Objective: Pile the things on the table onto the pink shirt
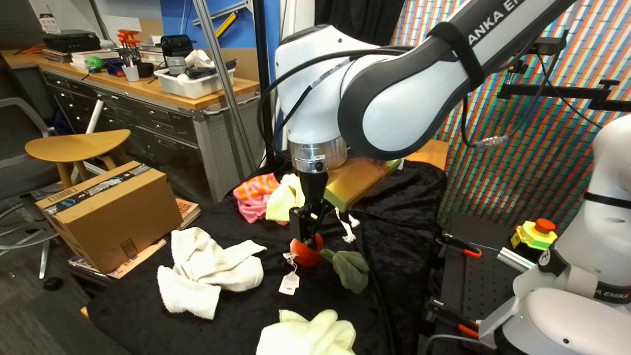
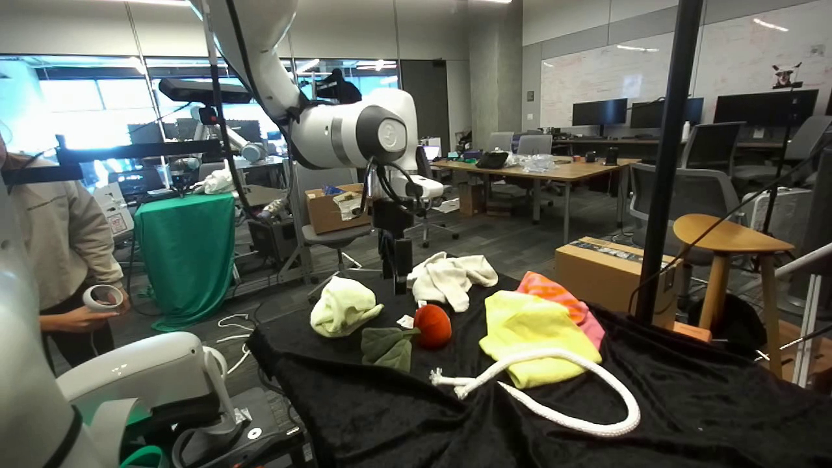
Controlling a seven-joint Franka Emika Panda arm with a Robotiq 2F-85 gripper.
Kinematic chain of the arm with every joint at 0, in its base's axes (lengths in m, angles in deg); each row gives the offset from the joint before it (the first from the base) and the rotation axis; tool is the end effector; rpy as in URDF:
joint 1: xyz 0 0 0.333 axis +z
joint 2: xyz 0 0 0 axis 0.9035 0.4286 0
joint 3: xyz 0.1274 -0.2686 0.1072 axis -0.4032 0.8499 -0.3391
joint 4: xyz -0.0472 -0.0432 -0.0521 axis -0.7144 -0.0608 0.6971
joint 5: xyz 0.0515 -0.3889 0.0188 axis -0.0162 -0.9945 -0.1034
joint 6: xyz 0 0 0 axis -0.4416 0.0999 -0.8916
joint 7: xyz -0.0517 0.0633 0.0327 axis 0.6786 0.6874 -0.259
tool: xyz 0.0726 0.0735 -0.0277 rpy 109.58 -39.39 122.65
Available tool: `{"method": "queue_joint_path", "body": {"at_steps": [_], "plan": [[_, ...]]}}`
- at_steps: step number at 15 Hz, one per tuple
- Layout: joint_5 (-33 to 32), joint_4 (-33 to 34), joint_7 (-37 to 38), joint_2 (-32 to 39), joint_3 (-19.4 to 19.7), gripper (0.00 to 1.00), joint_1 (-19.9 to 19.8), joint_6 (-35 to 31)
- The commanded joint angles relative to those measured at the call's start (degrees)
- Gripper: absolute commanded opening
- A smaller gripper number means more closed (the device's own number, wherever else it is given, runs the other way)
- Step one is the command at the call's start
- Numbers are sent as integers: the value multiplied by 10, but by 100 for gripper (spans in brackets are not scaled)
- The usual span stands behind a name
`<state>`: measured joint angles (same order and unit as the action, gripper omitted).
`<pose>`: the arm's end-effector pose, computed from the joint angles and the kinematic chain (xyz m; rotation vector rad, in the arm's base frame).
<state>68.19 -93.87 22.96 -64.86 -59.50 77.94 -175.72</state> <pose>0.4637 0.2142 0.3056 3.0153 -0.3697 -0.1528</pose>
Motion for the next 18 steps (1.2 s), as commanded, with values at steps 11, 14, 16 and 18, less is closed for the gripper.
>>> {"method": "queue_joint_path", "body": {"at_steps": [11,14,16,18], "plan": [[-30,116,-15,126,16,100,28,8],[-28,137,-19,154,30,100,27,11],[-28,150,-20,167,40,100,28,14],[-28,162,-21,180,50,100,28,14]]}}
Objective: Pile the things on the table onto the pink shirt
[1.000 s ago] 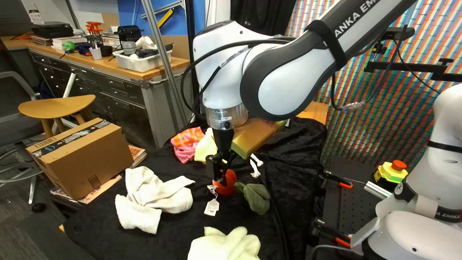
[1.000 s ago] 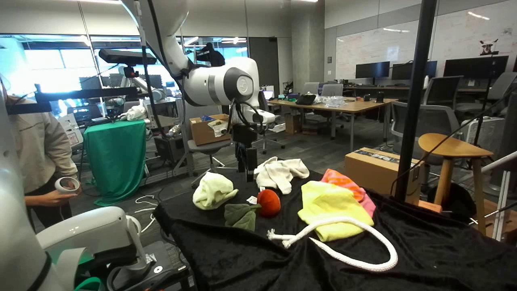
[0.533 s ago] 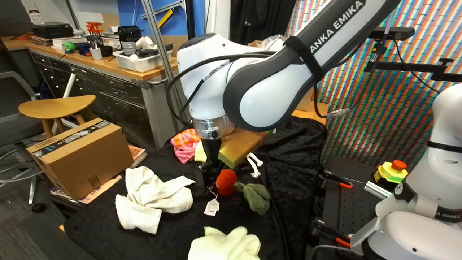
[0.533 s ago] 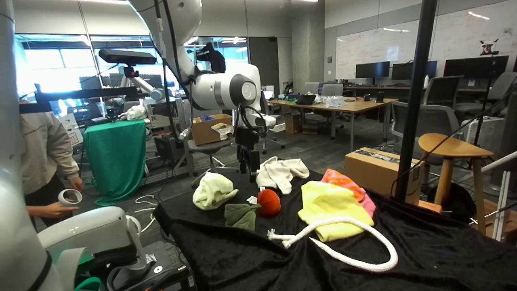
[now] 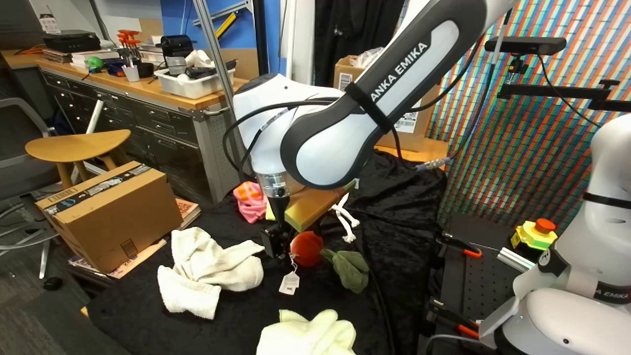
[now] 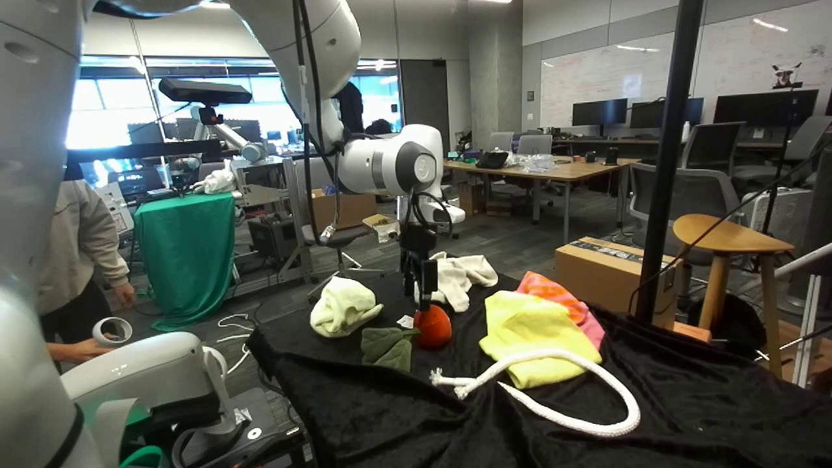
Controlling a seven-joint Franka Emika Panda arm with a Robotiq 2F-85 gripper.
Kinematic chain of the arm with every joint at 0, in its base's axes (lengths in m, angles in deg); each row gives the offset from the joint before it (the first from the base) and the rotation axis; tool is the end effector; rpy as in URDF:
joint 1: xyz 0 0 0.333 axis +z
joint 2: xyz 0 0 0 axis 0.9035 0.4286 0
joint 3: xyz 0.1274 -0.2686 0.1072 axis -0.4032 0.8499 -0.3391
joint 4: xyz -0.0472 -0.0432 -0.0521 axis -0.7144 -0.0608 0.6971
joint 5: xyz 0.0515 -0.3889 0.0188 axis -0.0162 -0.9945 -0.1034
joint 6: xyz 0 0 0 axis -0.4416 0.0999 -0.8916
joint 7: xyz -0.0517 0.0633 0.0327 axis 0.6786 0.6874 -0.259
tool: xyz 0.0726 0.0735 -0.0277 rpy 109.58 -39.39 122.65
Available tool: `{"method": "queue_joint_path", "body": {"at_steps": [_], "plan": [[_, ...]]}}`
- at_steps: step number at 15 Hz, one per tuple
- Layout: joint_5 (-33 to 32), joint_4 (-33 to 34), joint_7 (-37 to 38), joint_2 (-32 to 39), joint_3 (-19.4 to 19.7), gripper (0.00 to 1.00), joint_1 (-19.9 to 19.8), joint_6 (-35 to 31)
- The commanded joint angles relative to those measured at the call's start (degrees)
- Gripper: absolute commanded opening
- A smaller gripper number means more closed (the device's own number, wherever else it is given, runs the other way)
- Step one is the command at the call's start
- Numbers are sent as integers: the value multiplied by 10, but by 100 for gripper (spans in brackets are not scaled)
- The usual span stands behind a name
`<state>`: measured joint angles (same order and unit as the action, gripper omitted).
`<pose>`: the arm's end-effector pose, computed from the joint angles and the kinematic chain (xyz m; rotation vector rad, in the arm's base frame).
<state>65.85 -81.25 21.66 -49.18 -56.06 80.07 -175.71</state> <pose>0.5249 0.2259 0.2442 2.9948 -0.3305 -0.2235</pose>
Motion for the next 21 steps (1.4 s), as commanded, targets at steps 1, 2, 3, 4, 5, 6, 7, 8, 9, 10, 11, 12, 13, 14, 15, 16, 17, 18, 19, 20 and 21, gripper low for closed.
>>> {"method": "queue_joint_path", "body": {"at_steps": [1,2,3,4,5,6,7,8,9,10,11,12,13,14,15,16,17,18,19,20,21], "plan": [[-3,40,-8,28,20,100,5,15],[-3,45,-8,33,25,100,5,15],[-2,47,-7,37,30,100,4,16],[-1,48,-7,39,33,100,3,15],[1,49,-7,42,37,100,3,15],[2,48,-6,43,40,100,3,17],[4,45,-7,43,42,100,2,16],[7,42,-7,42,42,100,2,19],[7,41,-8,43,43,100,2,22],[9,39,-9,42,43,100,2,25],[10,38,-9,42,42,100,2,27],[11,37,-10,42,41,100,2,31],[13,36,-11,42,40,100,2,31],[15,35,-12,41,39,100,1,32],[19,35,-13,42,38,92,0,33],[21,36,-14,44,38,79,0,34],[23,36,-14,44,38,68,-1,34],[25,35,-15,43,38,58,-2,34],[25,35,-14,44,39,51,-2,34],[27,35,-14,44,39,42,-2,33],[28,33,-13,42,39,38,-2,34]]}}
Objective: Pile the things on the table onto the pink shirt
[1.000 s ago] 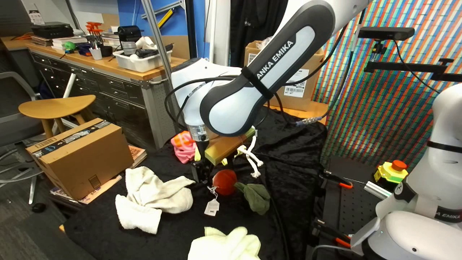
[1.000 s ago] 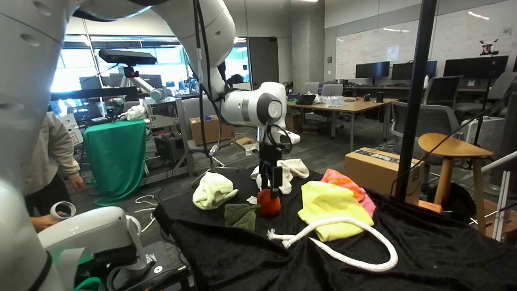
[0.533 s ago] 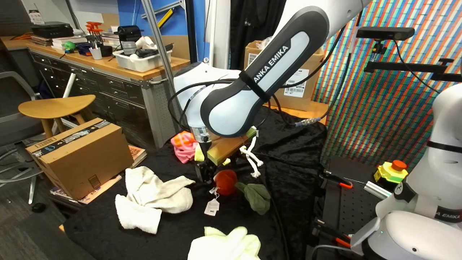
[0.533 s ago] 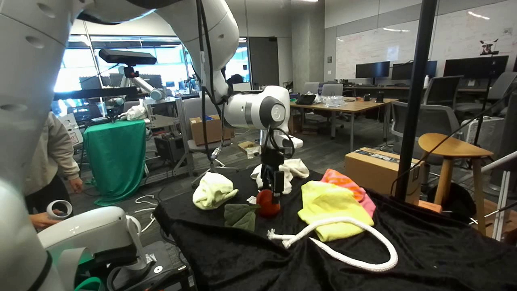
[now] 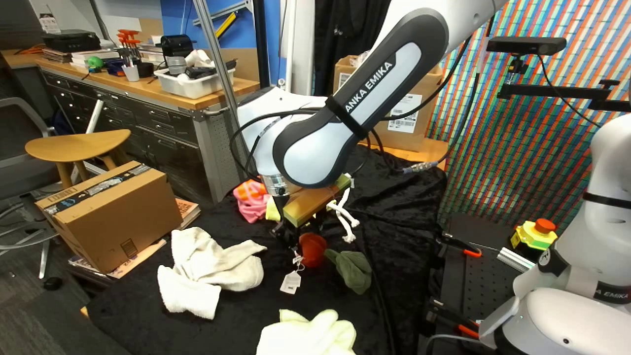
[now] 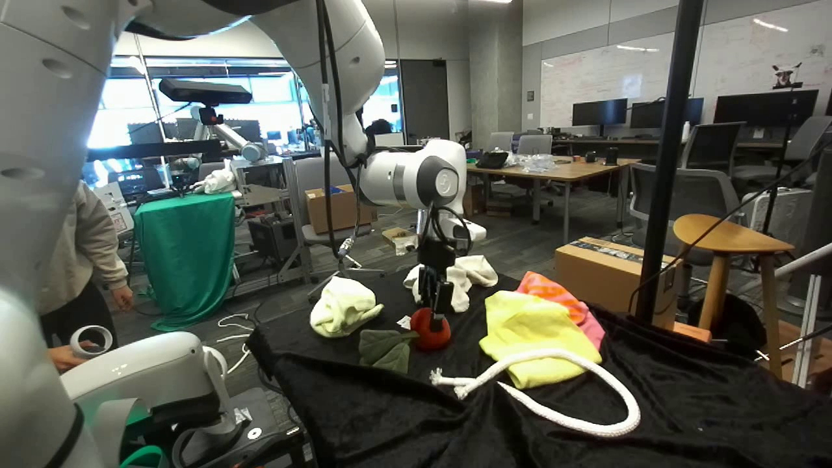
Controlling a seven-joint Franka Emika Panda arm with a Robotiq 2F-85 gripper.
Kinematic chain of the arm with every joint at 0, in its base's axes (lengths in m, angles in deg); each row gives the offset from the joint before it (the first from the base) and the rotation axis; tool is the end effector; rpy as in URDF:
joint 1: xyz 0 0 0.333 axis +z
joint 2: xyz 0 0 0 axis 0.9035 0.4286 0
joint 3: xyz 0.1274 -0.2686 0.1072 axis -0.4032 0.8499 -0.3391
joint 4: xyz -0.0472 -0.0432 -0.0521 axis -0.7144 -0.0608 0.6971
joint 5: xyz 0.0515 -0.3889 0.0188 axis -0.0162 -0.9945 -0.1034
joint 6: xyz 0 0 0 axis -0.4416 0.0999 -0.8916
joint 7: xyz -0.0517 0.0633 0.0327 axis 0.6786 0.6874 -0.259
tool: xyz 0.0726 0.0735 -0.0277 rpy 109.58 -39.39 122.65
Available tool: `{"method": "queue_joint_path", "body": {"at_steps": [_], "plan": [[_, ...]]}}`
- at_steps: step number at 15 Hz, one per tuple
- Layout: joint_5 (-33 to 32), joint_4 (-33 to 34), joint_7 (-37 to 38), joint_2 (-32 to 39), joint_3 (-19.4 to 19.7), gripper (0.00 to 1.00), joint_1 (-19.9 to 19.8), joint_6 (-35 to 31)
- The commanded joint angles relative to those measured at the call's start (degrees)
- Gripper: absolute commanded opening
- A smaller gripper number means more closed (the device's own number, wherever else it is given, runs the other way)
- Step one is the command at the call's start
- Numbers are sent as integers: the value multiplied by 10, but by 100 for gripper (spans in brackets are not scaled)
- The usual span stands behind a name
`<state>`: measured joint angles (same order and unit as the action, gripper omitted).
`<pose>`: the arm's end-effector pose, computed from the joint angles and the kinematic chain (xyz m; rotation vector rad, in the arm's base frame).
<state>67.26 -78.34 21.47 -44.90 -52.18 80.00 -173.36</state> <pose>0.5440 0.1917 0.2165 2.9414 -0.4462 -0.3152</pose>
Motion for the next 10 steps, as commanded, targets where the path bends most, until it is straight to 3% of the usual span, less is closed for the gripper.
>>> {"method": "queue_joint_path", "body": {"at_steps": [1,4,10], "plan": [[16,3,-11,-2,1,29,-2,10],[22,-3,-11,-11,1,9,-4,10],[39,-22,-16,-42,5,11,-19,7]]}}
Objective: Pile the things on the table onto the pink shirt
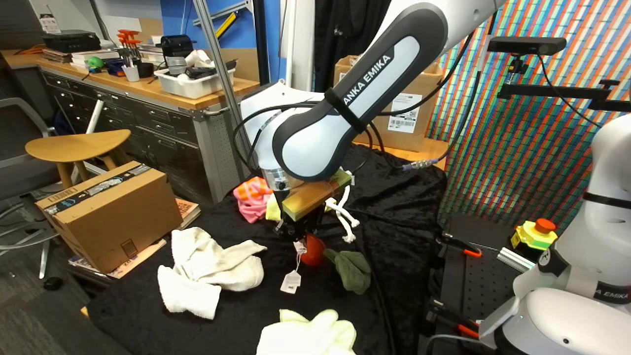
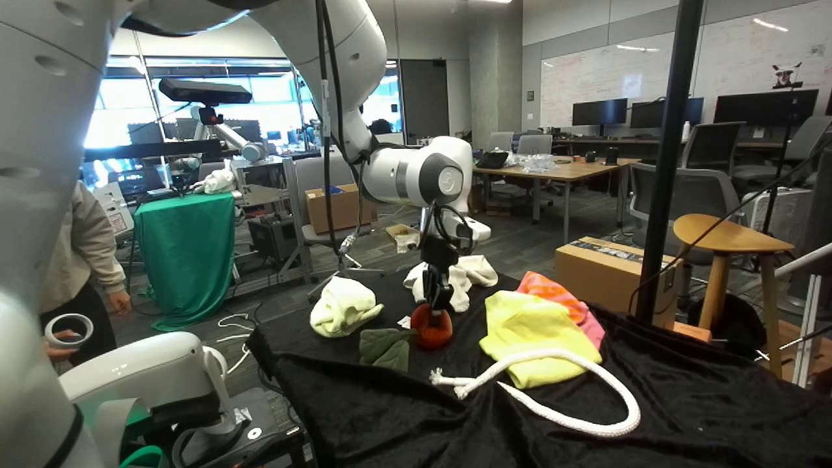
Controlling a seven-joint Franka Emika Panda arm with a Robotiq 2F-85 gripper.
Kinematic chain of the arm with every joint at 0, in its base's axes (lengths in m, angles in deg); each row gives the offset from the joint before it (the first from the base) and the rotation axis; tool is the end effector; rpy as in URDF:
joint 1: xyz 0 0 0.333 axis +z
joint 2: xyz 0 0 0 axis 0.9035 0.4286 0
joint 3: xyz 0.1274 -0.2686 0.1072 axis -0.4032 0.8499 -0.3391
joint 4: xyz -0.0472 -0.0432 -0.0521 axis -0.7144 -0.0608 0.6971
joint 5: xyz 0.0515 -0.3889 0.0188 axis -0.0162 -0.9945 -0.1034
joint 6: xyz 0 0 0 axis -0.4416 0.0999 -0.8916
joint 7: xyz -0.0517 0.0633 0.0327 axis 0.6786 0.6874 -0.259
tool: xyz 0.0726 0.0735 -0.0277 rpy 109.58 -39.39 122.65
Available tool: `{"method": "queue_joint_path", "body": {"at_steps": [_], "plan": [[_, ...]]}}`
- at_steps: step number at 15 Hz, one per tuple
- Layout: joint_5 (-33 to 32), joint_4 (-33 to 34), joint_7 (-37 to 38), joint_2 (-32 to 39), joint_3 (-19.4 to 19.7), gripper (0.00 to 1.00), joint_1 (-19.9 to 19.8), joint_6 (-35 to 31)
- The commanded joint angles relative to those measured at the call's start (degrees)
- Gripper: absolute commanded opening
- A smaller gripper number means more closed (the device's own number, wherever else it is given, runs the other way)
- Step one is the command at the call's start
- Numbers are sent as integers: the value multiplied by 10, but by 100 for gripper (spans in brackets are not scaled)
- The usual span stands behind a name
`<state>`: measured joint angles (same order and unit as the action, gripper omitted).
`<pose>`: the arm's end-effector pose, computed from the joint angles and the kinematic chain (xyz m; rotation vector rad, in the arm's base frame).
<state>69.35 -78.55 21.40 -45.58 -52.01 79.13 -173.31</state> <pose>0.5468 0.1830 0.2218 2.9565 -0.5118 -0.3293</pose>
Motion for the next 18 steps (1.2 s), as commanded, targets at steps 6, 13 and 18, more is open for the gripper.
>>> {"method": "queue_joint_path", "body": {"at_steps": [6,13,18], "plan": [[7,-25,2,-86,37,11,-44,12],[-51,22,69,-86,83,11,-69,45],[-70,44,104,-69,83,11,-72,79]]}}
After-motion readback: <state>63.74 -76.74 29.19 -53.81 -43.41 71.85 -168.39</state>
